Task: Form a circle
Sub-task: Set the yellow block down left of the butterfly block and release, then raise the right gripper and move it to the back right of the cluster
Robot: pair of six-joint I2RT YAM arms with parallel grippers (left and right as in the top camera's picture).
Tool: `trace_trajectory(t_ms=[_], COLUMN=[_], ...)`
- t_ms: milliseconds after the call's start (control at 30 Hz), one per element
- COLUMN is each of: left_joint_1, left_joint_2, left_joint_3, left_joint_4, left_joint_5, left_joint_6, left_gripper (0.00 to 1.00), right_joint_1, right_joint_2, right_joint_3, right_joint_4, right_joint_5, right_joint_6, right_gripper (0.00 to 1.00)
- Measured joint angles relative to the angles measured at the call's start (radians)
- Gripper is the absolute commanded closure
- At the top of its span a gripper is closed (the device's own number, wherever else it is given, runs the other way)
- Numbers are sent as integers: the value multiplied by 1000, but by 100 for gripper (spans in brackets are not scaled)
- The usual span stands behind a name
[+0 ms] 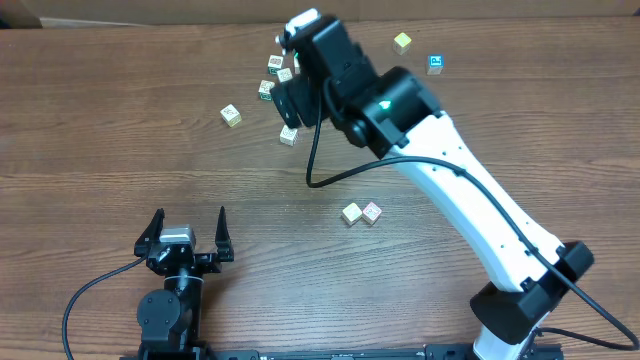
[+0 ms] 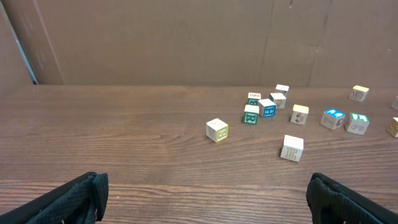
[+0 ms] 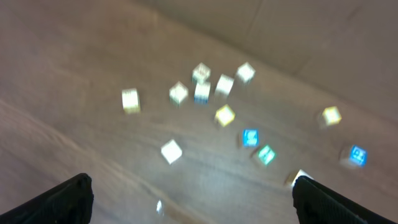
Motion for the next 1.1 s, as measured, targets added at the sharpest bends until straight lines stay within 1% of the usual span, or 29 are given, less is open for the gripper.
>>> trace_trajectory(t_ms=[133, 233, 367, 467, 567, 667, 767, 1100], left_joint_1=[0, 0, 0, 0, 0, 0, 0, 0], left_joint_2=[0, 0, 0, 0, 0, 0, 0, 0], left_joint_3=[0, 0, 0, 0, 0, 0, 0, 0], left_joint_4=[0, 0, 0, 0, 0, 0, 0, 0], left_joint_5=[0, 0, 0, 0, 0, 0, 0, 0], left_joint_6=[0, 0, 0, 0, 0, 0, 0, 0], left_gripper=[1, 0, 1, 0, 0, 0, 1, 0], right_joint_1=[-30, -78, -170, -264, -354, -433, -456, -443], right_joint_2=[-4, -3, -3, -3, -3, -2, 5, 72], right_joint_3=[10, 8, 8, 8, 8, 8, 8, 8], right_joint_4=[6, 5, -1, -32, -79, -141, -148, -56], right_joint_5=[0, -31, -133, -247, -327, -367, -383, -413], right_joint_6=[16, 34, 85, 140, 182, 206, 212, 248], right_gripper=[0, 0, 0, 0, 0, 0, 0, 0])
